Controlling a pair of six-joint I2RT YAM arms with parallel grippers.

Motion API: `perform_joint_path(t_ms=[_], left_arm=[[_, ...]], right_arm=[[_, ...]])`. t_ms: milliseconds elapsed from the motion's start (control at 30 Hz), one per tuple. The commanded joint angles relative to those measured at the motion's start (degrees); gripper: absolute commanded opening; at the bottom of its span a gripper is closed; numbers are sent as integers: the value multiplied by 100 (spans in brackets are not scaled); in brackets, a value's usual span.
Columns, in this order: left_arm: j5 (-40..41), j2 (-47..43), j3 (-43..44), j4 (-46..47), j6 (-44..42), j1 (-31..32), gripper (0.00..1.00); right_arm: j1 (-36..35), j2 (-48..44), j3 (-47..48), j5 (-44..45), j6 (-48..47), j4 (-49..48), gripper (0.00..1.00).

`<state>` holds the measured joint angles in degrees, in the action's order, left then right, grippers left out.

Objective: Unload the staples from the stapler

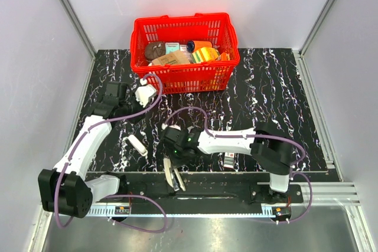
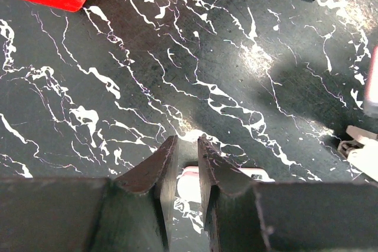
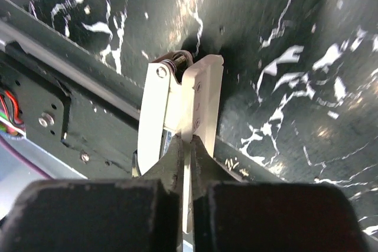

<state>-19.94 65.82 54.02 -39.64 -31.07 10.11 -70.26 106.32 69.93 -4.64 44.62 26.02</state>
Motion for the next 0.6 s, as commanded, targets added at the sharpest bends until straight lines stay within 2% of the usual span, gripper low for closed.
perform_joint_path(t_ms=[0, 233, 433, 500, 567], left_arm=[[-194, -193, -32, 299, 189, -62, 25], [-220, -307, -155, 404, 338, -132, 25], [-264, -237, -208, 501, 452, -132, 25], [-282, -210, -190, 510, 461, -141, 25], [-282, -201, -199, 527, 470, -132, 26]], right_arm=[[222, 300, 845, 921, -585, 412, 0], [882, 1153, 2049, 869, -824, 404, 0], [1137, 1865, 3060, 667, -709, 412, 0], [1225, 1901, 3158, 588, -639, 395, 28], [1295, 1744, 2984, 579, -639, 369, 45]])
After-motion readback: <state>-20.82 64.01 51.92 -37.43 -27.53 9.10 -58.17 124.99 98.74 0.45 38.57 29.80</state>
